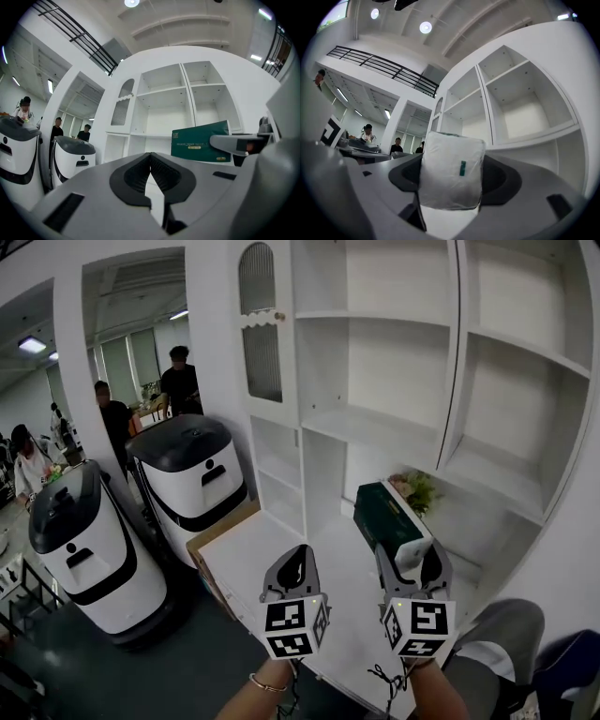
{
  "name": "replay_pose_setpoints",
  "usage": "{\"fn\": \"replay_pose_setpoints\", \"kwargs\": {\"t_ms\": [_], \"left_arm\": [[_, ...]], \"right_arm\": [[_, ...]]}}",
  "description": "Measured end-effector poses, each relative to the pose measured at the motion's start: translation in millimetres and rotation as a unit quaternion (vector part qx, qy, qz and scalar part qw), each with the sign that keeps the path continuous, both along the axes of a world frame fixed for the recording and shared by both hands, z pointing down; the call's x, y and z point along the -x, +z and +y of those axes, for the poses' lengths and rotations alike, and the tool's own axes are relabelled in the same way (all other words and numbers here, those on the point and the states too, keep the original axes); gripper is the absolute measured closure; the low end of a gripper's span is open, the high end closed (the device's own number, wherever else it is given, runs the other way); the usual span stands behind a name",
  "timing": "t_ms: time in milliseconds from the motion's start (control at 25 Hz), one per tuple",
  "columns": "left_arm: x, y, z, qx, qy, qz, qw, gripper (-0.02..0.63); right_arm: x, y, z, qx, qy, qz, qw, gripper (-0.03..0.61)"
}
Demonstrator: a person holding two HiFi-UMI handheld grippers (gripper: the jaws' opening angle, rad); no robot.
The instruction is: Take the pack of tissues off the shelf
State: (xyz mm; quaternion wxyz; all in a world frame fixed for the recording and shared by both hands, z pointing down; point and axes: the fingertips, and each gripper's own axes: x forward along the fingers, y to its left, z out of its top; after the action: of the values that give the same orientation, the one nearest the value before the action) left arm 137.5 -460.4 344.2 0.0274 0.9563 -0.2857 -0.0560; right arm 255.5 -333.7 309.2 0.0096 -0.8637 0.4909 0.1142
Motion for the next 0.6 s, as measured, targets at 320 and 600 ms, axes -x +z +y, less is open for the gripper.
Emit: {"fn": "replay_pose_setpoints", "kwargs": {"t_ms": [320,600], "left_arm": [[-21.4,57.0,19.3,0.032,0.01,-0.028,0.999,0.596],[-44.2,80.1,42.0,0.048,0.027,-0.042,0.9976,0.595]], "right_arm": [[-27.6,77.9,33.3,0.038,0.033,-0.034,0.998,0.236],[-47.2,113.0,59.8,0.054,0.053,-0.065,0.995,0.236]]}}
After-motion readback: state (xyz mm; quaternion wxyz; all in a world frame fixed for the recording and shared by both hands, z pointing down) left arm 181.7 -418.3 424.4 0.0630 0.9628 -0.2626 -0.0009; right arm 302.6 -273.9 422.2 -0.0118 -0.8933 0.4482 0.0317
